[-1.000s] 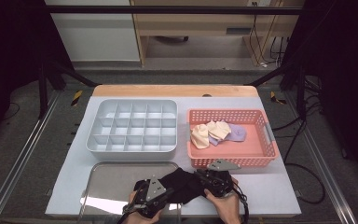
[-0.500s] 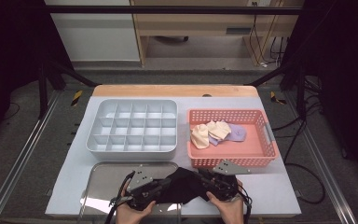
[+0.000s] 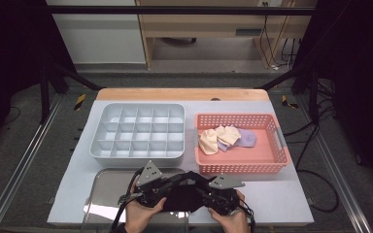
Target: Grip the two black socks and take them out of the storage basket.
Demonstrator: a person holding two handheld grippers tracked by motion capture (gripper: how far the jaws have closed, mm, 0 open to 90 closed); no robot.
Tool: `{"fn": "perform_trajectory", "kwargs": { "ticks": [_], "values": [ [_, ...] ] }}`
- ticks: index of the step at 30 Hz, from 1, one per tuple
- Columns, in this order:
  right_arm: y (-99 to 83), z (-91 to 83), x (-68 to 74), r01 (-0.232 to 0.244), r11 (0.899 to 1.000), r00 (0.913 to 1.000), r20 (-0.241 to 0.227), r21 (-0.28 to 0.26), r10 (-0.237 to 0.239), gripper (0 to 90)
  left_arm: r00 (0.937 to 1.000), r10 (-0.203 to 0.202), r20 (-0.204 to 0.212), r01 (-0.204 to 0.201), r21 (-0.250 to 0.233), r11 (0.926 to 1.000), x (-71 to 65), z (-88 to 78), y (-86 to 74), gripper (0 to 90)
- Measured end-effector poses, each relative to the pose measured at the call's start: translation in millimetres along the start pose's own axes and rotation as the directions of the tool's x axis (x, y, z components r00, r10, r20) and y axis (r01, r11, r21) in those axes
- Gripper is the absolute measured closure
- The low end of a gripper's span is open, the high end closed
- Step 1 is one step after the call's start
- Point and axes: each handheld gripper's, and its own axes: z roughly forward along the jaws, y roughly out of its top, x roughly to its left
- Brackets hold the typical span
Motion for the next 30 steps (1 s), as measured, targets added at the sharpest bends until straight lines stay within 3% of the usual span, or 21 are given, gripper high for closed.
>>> {"fn": "perform_trajectory", "kwargs": {
  "ticks": [2,4,6,10,13,19,26,30],
  "values": [
    [-0.8,2.9,-0.4,0.016,0.999,0.9995,0.026,0.031,-0.017,77.8,1.0,-0.005,0.001,0.005,-0.007,1.0,0.1,-1.5,0.8,88.2],
    [0.5,2.1,-1.2,0.024,0.998,0.9996,0.016,0.054,-0.025,90.0,1.0,-0.005,0.001,0.005,-0.013,0.9999,0.2,-3.9,2.3,88.2],
    [4.1,-3.7,-2.0,0.019,0.998,0.9996,-0.021,0.052,-0.018,90.0,1.0,-0.005,0.004,0.005,-0.02,0.9998,0.1,-8.2,4.6,88.2],
    [14.3,-30.1,-6.3,-0.007,1.0,0.9946,-0.104,-0.029,0.004,90.0,0.9999,-0.01,0.006,0.01,-0.046,0.9989,-1.0,-23.3,11.9,88.2],
    [14.6,-39.5,-7.5,-0.009,0.999,0.9934,-0.114,-0.051,0.003,90.0,1.0,0.003,-0.006,-0.004,-0.046,0.9989,-3.0,-31.1,17.1,88.1],
    [8.4,-21.3,4.5,0.015,0.999,0.993,-0.116,-0.052,-0.021,75.1,0.9999,0.0,0.015,0.0,-0.019,0.9998,-3.5,-17.4,15.6,87.9],
    [0.1,0.9,3.1,0.07,0.997,0.9975,-0.012,0.018,-0.07,60.0,0.9998,-0.021,-0.006,0.021,-0.005,0.9998,5.5,-3.3,9.8,87.8],
    [-2.7,8.9,4.3,0.08,0.995,0.9966,-0.022,0.053,-0.079,62.7,0.9994,-0.03,-0.014,0.031,0.01,0.9995,12.2,2.0,5.5,87.8]
  ]
}}
